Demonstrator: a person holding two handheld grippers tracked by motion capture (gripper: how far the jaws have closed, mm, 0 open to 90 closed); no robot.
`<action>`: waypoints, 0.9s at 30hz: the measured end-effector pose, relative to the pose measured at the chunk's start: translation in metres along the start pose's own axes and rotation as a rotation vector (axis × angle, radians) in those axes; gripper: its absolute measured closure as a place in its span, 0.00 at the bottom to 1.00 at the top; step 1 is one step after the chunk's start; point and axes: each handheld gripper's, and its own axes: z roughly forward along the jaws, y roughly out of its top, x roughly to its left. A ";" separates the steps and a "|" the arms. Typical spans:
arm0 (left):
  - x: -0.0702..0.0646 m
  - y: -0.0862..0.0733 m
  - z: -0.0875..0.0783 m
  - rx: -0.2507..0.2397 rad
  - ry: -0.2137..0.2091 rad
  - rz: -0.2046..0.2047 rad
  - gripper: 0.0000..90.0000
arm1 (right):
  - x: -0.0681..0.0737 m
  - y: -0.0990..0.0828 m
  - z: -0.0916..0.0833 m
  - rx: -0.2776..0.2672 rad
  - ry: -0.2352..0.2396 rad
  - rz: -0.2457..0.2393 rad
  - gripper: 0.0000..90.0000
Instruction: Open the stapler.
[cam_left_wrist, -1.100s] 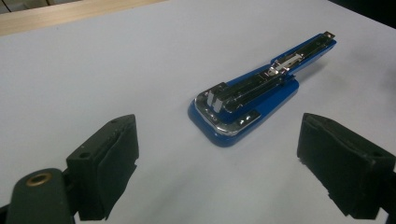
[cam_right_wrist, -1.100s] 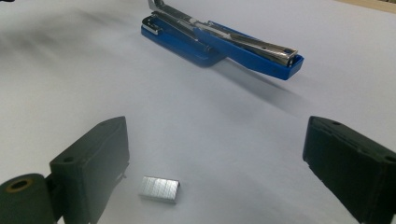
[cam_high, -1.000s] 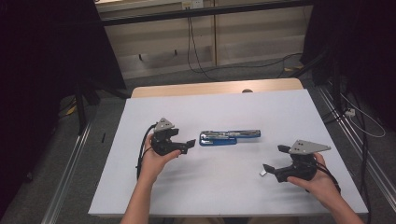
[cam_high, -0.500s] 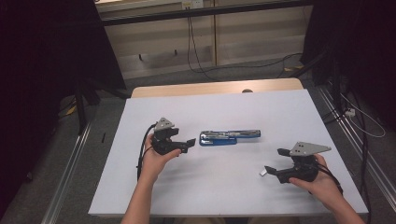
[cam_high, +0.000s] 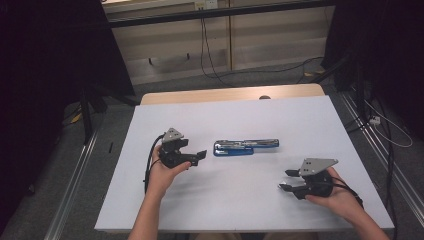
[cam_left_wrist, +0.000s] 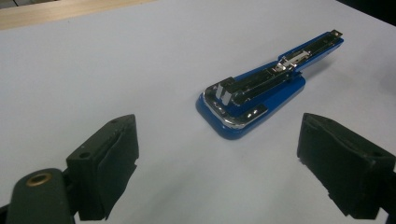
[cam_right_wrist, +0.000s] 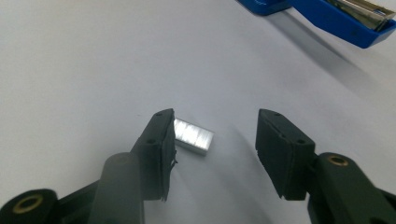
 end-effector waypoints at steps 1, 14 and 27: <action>0.000 0.000 0.000 -0.004 0.000 -0.004 0.14 | -0.001 0.000 0.000 -0.002 0.002 0.004 0.56; 0.001 0.001 -0.001 -0.011 -0.004 -0.013 0.14 | -0.003 -0.001 0.005 -0.023 0.081 0.012 0.63; 0.002 0.000 0.001 -0.006 -0.011 -0.014 0.14 | -0.002 0.005 0.014 -0.011 0.109 -0.047 0.57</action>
